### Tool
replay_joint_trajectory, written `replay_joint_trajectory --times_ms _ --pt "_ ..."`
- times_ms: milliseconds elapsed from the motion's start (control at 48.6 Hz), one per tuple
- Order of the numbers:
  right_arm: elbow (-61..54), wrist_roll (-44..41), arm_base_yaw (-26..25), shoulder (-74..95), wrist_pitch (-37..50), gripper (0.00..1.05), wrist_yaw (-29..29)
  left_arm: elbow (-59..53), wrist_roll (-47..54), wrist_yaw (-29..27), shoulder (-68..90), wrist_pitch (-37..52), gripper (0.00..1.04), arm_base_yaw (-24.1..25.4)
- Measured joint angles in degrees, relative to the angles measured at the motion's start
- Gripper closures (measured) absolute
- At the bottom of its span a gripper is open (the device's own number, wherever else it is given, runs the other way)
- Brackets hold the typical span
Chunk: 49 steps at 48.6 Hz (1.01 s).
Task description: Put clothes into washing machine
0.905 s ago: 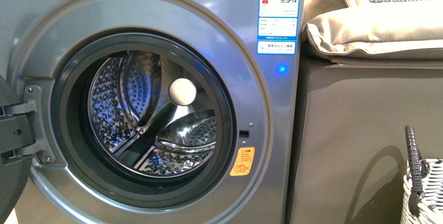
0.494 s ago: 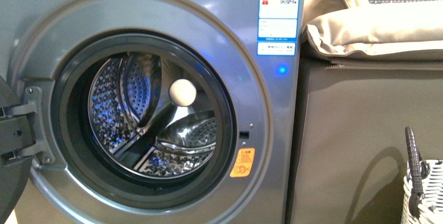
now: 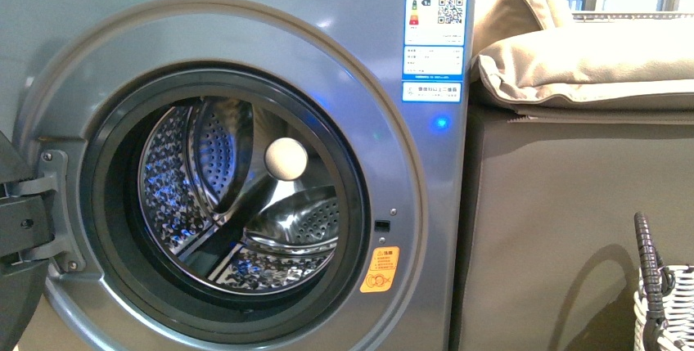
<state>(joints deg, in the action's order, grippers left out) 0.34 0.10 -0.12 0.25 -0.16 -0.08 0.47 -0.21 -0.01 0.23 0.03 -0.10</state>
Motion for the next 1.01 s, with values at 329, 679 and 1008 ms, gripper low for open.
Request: replay_joint_trajectory --times_ms 329,679,1008 --pt "-0.02 1.88 0.22 0.55 1.90 0.08 -1.18 0.00 0.00 0.00 0.00 0.00 0.07 0.00" --pt "2.43 7.76 -13.46 12.39 17.53 0.08 -16.48 0.00 0.00 0.00 0.00 0.00 0.07 0.00" --pt "13.64 11.93 -24.57 33.97 34.42 0.08 -26.67 0.00 0.00 0.00 0.00 0.00 0.07 0.00"
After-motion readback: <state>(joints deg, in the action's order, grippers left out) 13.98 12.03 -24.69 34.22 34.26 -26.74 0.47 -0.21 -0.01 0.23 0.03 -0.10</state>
